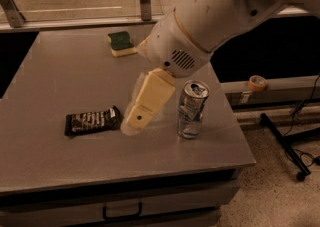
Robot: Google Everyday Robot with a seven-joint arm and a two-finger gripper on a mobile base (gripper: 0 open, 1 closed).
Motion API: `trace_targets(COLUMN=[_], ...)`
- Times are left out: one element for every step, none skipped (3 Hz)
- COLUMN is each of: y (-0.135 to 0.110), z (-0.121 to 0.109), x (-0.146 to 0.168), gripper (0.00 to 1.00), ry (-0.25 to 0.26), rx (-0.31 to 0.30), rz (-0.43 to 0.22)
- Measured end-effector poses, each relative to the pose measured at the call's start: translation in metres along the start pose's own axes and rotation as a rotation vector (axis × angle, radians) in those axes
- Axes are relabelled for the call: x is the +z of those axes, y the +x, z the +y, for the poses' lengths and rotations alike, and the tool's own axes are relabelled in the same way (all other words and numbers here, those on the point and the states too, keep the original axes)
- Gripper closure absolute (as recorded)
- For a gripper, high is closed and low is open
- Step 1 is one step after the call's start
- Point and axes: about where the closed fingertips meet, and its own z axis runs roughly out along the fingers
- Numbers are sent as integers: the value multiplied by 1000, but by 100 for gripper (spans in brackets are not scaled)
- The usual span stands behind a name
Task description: Move rxbar chocolate near sponge
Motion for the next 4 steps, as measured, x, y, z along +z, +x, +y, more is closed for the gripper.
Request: trace_targets(y=[-12,-18,-9,2], z=[-2,-9,-25,-36], x=[39,67,92,115], gripper=[0,0,0,0], ry=[-41,-32,-7,-14], rx=[-27,-82,-104,-95], rz=[-47,-72,-80,-42])
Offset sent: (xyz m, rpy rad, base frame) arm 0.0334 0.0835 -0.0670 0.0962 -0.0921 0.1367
